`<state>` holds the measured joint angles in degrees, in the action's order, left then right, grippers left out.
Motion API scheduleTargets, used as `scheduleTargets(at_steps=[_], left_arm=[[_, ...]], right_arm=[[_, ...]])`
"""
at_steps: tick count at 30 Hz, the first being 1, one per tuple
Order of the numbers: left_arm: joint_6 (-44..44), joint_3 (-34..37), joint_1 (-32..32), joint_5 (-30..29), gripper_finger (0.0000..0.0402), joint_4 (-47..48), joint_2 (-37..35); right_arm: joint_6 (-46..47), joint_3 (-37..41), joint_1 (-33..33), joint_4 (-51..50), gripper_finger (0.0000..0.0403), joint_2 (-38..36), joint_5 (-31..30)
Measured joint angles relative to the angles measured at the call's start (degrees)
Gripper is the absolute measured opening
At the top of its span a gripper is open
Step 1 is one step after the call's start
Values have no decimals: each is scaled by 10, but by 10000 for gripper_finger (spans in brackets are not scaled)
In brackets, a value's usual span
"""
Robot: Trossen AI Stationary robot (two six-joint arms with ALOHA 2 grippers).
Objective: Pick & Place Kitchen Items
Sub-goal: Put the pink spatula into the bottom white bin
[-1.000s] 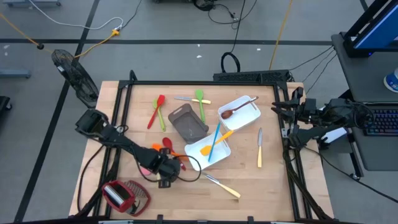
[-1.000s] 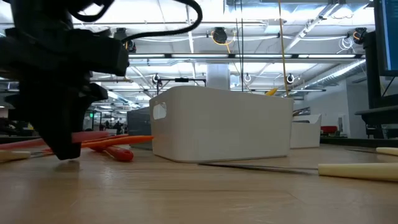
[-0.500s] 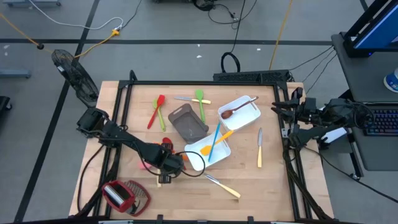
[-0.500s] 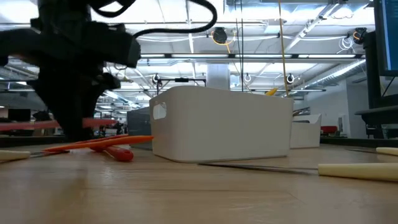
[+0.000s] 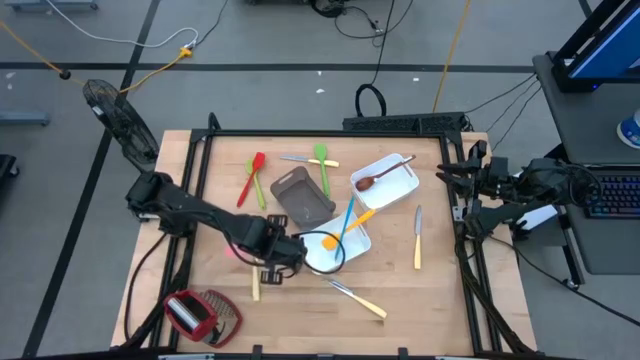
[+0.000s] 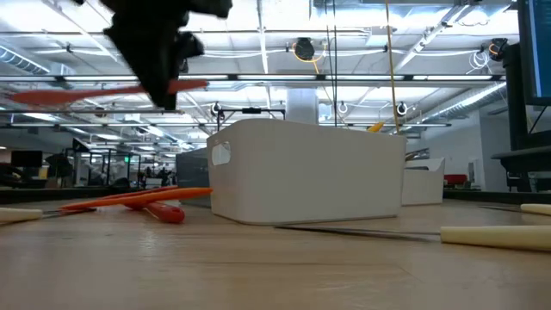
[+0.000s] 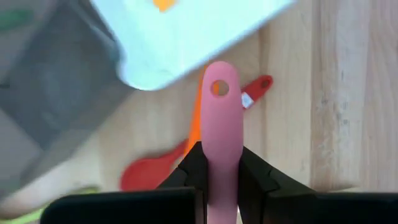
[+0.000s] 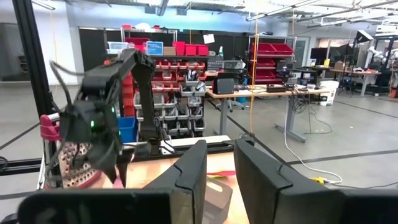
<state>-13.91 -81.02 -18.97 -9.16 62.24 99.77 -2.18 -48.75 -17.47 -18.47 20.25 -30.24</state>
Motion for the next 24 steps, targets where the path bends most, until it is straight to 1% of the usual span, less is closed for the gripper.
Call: scheduleTargets(at_steps=[4,8,10,12,15,18,19,21,24], left_arm=[[3,-63,16,-39,37,22,0],[9,-119,39,-82,37,-10,0],[9,-139,53,-104,37,-56,0],[18,-151,68,-120,37,-123,0],[41,-152,89,-126,37,-262,0],[59,-153,109,-126,37,-372,6],[63,-154,115,-125,37,-399,9],[61,-152,125,-130,37,-414,15],[29,-153,135,-152,37,-453,39]], right_arm=[[-1,0,0,-9,73,0,0],[-4,0,0,-19,73,0,0],[-11,0,0,-20,73,0,0],[-19,0,0,-20,73,0,0],[-21,0,0,-20,73,0,0],[-21,0,0,-20,73,0,1],[-21,0,0,-20,73,0,2],[-21,0,0,-20,73,0,2],[-21,0,0,-20,73,0,3]])
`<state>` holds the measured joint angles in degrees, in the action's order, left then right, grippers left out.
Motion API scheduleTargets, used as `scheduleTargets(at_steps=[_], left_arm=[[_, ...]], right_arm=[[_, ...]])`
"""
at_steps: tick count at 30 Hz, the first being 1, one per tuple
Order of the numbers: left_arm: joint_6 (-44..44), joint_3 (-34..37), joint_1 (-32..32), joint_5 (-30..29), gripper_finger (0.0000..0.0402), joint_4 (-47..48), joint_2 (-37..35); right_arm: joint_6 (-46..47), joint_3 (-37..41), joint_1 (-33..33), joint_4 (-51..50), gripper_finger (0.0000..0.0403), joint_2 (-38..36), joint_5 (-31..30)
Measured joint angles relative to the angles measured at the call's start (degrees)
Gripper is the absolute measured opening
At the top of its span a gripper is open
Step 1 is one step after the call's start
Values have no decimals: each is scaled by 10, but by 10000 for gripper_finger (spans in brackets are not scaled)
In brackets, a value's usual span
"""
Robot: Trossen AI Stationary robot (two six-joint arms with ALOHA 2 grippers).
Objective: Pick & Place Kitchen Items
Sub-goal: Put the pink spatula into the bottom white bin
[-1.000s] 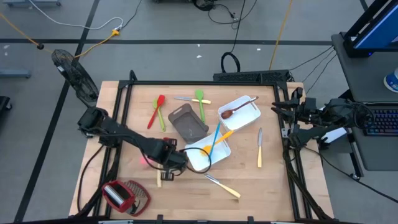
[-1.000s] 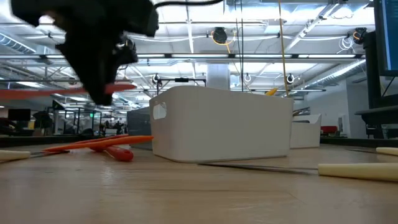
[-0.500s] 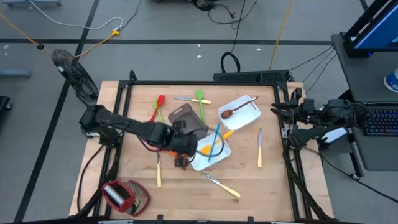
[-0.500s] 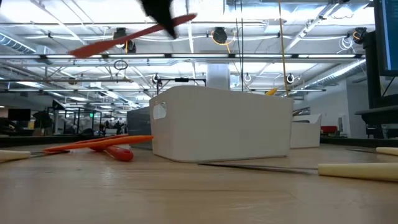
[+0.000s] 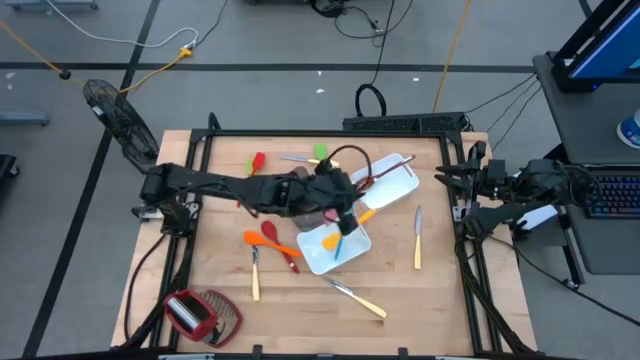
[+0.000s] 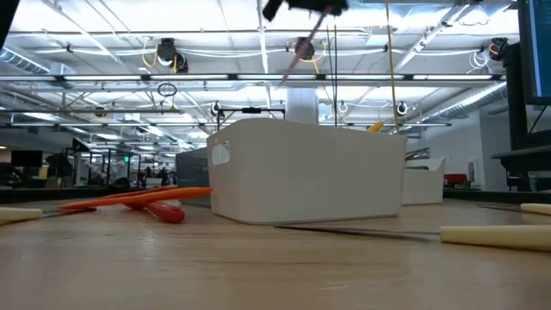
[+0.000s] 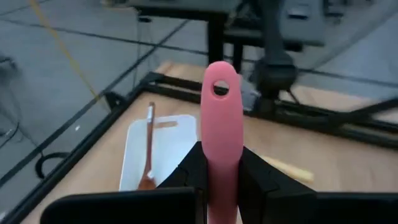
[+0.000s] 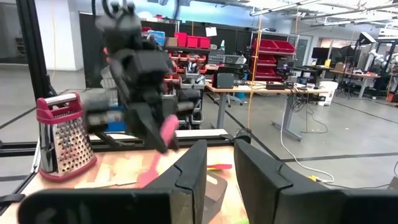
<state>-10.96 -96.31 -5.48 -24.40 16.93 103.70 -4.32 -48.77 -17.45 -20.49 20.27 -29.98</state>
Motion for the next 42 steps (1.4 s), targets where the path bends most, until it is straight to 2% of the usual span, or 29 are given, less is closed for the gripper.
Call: scheduleTargets(at_steps=[7,11,17,34,42], left_arm=[[-61,1,-6,-14,37,-68,82],[-100,1,-10,-30,37,-59,105],[-141,1,-19,-41,37,-2,116],[-184,1,-33,-26,37,44,138],[-204,1,-28,-5,61,57,146]], right_arm=[[2,0,0,-29,73,0,0],[2,0,0,-46,73,0,0],[2,0,0,-51,73,0,0],[2,0,0,-51,73,0,0],[2,0,0,-51,73,0,0]])
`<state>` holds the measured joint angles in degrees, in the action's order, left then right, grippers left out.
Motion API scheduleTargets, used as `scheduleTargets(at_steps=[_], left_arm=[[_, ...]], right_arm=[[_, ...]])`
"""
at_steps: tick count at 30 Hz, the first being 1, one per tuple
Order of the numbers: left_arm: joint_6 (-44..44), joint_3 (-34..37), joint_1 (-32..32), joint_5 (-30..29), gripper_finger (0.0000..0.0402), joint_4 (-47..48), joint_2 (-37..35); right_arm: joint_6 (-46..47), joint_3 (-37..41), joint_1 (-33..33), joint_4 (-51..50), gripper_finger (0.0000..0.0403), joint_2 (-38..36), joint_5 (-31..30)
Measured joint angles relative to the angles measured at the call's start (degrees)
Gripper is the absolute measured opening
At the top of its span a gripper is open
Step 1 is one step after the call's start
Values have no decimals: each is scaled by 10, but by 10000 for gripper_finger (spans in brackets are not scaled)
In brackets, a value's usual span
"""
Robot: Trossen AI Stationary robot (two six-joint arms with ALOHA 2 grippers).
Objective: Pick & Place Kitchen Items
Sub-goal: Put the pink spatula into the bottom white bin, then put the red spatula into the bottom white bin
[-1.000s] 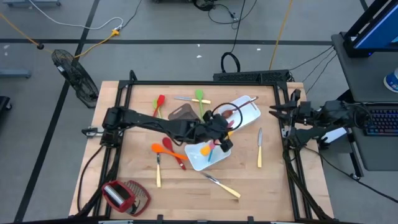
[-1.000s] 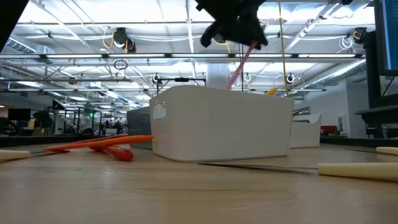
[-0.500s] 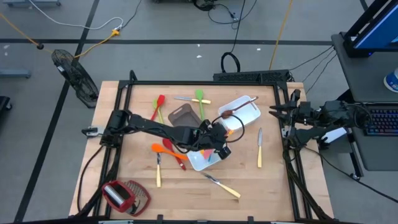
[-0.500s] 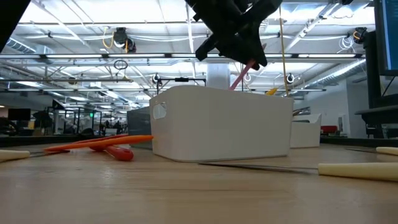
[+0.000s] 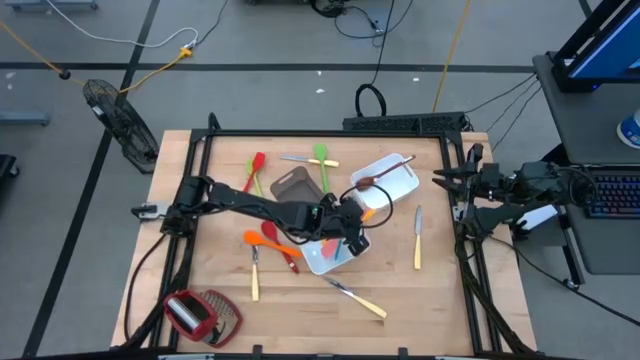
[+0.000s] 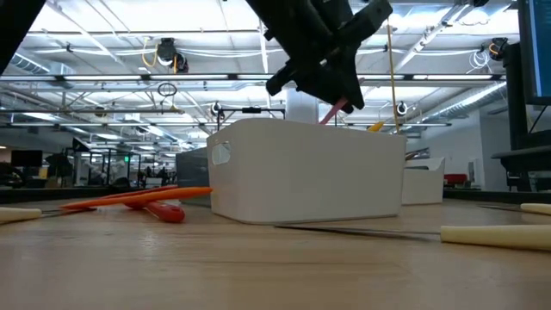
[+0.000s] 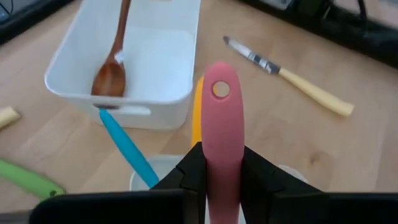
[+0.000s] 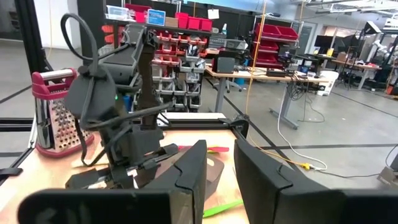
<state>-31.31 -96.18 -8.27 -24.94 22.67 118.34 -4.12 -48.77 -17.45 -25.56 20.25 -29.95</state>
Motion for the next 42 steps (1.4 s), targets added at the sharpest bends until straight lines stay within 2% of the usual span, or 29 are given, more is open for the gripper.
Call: scheduleTargets(at_steps=[15,26,30,37,42], left_arm=[[-10,0,0,3,74,-2,-1],[9,0,0,-1,197,-1,-5],[14,0,0,5,224,-1,-22],[17,0,-1,10,225,16,-89],[-75,0,-2,14,212,67,-155]], right_arm=[[0,0,0,0,73,0,0],[-2,0,0,0,73,0,0],[-2,0,0,0,73,0,0],[-2,0,0,0,73,0,0],[-2,0,0,0,73,0,0]])
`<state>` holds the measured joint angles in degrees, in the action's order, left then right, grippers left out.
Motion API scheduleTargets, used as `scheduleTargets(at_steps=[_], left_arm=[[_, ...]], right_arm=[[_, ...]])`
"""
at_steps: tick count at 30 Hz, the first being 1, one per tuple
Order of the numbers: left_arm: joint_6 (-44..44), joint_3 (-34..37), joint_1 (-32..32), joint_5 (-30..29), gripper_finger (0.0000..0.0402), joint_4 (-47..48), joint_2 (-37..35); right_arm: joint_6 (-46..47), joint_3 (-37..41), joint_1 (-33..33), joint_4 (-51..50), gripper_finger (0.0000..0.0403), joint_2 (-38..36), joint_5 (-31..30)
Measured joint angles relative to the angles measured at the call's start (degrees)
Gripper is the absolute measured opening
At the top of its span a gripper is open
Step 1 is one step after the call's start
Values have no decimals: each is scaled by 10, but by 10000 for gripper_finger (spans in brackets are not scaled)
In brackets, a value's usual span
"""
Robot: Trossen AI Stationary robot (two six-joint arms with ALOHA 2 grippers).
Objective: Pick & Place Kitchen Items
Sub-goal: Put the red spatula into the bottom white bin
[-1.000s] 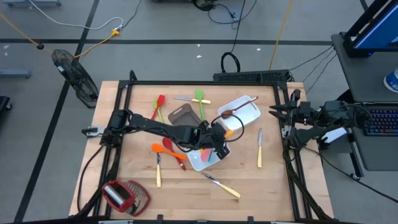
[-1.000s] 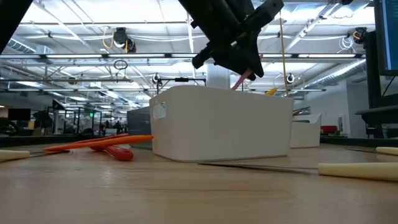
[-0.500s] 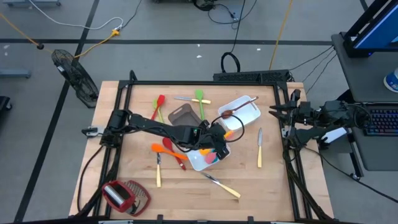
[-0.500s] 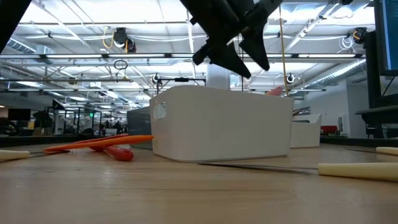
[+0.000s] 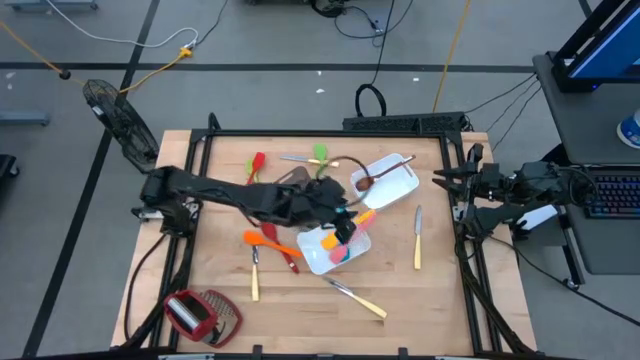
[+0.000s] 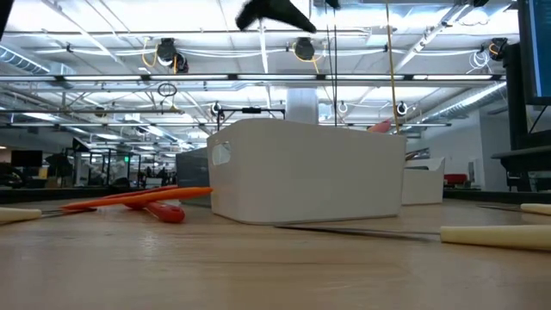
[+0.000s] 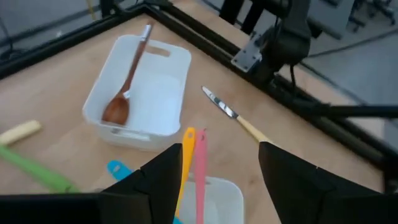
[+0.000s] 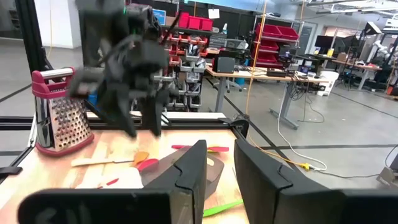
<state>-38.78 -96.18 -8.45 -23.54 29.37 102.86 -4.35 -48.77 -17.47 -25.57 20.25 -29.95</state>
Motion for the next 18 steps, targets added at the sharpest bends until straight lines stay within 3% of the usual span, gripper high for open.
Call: scheduleTargets(at_steps=[6,10,14,18], left_arm=[[-82,0,1,-45,195,52,-61],[-90,0,13,-92,185,72,-73],[-104,0,43,-95,176,180,-75],[-199,0,94,-95,167,350,-75]], right_arm=[[-29,0,0,0,73,0,0],[-44,0,0,6,73,0,0],[-61,0,0,5,73,0,0],[-85,0,0,7,73,0,0]])
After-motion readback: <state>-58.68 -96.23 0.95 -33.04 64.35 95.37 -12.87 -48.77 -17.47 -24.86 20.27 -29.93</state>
